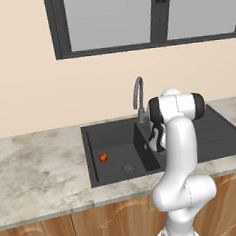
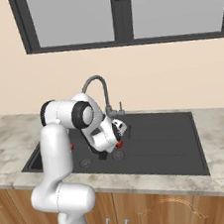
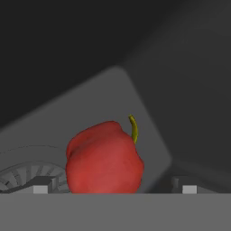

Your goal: Remove the bell pepper and apple from the sink. Then move the bowl and cup from the counter to the sink for washing.

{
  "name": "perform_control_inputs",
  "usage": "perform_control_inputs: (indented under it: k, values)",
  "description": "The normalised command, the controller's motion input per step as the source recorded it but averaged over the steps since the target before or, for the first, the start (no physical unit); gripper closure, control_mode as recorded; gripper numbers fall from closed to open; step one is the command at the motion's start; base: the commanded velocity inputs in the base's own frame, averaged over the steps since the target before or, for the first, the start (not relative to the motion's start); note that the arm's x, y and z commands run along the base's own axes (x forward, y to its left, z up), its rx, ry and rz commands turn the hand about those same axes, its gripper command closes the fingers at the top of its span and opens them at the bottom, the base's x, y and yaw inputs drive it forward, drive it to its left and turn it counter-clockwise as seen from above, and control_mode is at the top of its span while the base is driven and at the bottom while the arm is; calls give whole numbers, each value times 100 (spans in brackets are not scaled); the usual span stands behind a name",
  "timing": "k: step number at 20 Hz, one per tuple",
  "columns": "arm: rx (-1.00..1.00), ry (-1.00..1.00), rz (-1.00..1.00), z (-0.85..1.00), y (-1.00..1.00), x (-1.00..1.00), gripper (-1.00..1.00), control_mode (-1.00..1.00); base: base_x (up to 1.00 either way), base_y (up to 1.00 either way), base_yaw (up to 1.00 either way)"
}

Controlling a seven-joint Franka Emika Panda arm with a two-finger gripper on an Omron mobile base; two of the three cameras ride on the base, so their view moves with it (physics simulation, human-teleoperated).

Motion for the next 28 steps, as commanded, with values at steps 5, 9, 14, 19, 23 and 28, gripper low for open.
perform_control_inputs:
  k: [5,9,14,19,23,28]
  values:
    - [0,6,0,-13,8,7,-100,-100,0,0,0]
    - [1,2,4,-13,12,12,-100,-100,0,0,0]
    - [7,0,11,-6,13,16,-100,-100,0,0,0]
    - [9,1,12,-8,12,16,-100,-100,0,0,0]
    - [2,12,7,-19,8,16,-100,-100,0,0,0]
    - [0,19,5,-25,10,15,100,-100,0,0,0]
